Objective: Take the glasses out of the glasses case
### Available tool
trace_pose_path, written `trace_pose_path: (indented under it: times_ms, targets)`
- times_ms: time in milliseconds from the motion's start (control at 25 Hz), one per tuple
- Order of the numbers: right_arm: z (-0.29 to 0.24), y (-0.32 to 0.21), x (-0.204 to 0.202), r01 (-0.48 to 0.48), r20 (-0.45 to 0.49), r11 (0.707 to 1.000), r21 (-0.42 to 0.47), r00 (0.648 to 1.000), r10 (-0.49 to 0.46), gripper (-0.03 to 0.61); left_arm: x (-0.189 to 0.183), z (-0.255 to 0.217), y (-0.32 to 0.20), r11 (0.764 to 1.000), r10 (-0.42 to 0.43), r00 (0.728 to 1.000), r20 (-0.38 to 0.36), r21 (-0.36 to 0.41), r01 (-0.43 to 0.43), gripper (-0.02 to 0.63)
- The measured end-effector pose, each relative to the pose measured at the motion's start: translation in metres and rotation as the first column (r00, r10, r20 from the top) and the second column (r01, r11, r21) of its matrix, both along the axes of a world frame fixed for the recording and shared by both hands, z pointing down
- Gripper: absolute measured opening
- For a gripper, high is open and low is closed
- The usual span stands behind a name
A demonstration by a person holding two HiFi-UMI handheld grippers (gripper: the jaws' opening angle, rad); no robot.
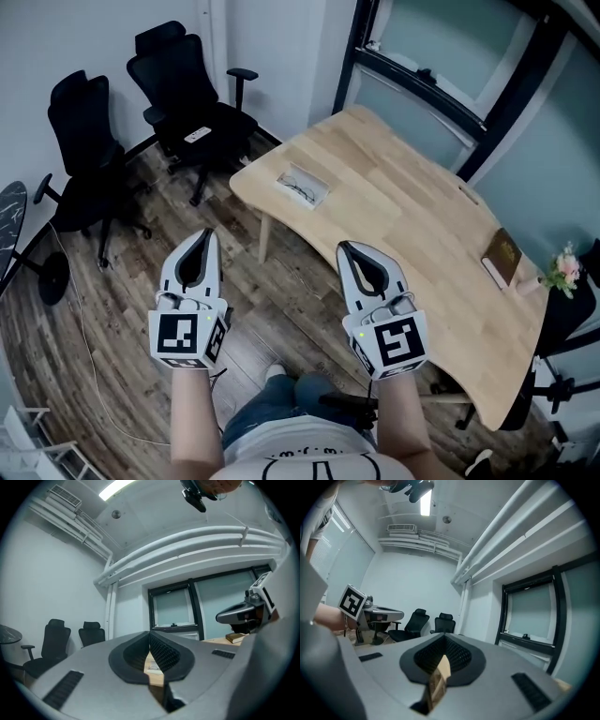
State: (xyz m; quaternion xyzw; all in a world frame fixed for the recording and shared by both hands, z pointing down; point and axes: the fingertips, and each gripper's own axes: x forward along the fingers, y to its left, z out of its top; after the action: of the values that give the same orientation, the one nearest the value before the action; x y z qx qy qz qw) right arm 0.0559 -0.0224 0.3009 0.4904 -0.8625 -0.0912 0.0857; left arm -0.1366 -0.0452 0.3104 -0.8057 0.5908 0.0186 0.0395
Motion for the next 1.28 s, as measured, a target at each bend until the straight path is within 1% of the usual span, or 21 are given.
trace_pose_path:
  times_ms: [160,320,560,720,880,1000,1080,1120,1280]
  targets:
    - [0.018,-0.036,-0.012,-0.002,-0.027,0.999,-0.039,1.000,0.001,0.012,0.001,0.016,-0.034,0.999,0.025,1.000,0.008,-0.040,-0.025,0.017]
    - [0.032,-0.077,-0.014,-0.028,-0.012,0.997,-0.072,1.000,0.027,0.012,-0.003,0.028,-0.069,0.997,0.031,0.999,0.010,-0.069,-0.030,0.017]
    - [0.045,-0.150,-0.009,-0.051,0.023,0.995,-0.090,0.998,0.053,0.012,-0.007,0.035,-0.134,0.997,0.030,0.999,0.027,-0.074,-0.028,0.017]
    - [0.043,-0.206,-0.007,-0.063,0.021,0.993,-0.099,0.998,0.065,0.014,-0.008,0.027,-0.185,0.997,0.035,0.999,0.039,-0.068,-0.032,0.017]
    - [0.043,-0.259,0.000,-0.080,0.019,0.989,-0.124,0.996,0.083,0.014,-0.003,0.021,-0.238,0.997,0.043,0.998,0.041,-0.065,-0.041,0.017]
    - [0.049,-0.292,0.002,-0.070,0.031,0.985,-0.159,0.997,0.076,0.018,0.000,0.024,-0.274,0.996,0.046,0.998,0.035,-0.075,-0.043,0.017]
    - [0.057,-0.311,0.001,-0.041,0.035,0.979,-0.198,0.998,0.049,0.112,0.003,0.029,-0.295,0.995,0.048,0.998,0.028,-0.085,-0.045,0.017]
    - [0.062,-0.319,0.000,-0.029,0.031,0.976,-0.214,0.999,0.037,0.139,0.004,0.032,-0.304,0.995,0.050,0.998,0.026,-0.092,-0.047,0.017]
    - [0.079,-0.343,0.003,-0.009,0.032,0.967,-0.253,0.999,0.018,0.149,0.014,0.046,-0.332,0.990,0.071,0.997,0.035,-0.127,-0.066,0.017]
